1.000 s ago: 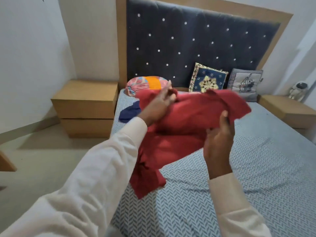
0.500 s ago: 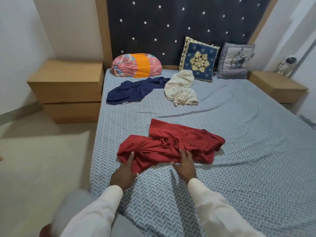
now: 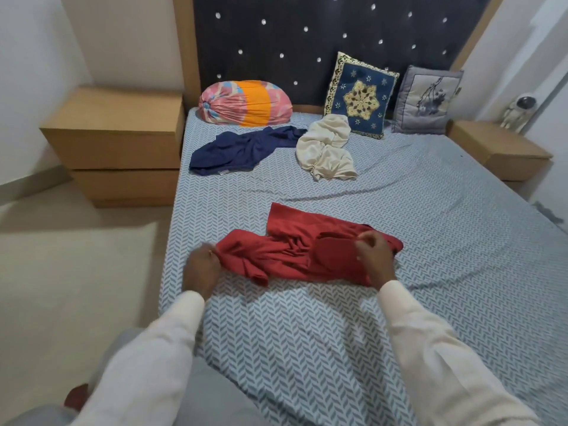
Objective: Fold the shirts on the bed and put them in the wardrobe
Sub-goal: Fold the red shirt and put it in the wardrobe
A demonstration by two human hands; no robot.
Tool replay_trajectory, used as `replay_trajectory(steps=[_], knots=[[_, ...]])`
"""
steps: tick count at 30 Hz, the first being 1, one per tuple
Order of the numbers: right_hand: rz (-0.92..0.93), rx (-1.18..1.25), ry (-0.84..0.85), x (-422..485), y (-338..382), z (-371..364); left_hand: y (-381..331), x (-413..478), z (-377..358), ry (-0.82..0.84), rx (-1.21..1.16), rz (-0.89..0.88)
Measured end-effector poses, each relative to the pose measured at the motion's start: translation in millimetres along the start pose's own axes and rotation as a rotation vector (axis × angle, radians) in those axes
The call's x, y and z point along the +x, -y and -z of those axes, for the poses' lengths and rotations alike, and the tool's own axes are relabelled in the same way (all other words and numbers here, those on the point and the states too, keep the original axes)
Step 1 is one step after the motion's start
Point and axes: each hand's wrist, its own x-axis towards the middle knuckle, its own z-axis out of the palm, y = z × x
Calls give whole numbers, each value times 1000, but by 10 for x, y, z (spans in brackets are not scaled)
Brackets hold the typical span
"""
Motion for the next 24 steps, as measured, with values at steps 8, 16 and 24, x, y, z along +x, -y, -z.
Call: replay_trajectory(steps=[8,16,24], knots=[[-295,-302,-414,-359,-560,1114,1,324,716,-419,-28,251],[73,-529,-287,-818,-747,424,378,-430,252,-142,241,44],[222,-963,492,-956,-566,-324,186,-783,-66,40,412,-311]])
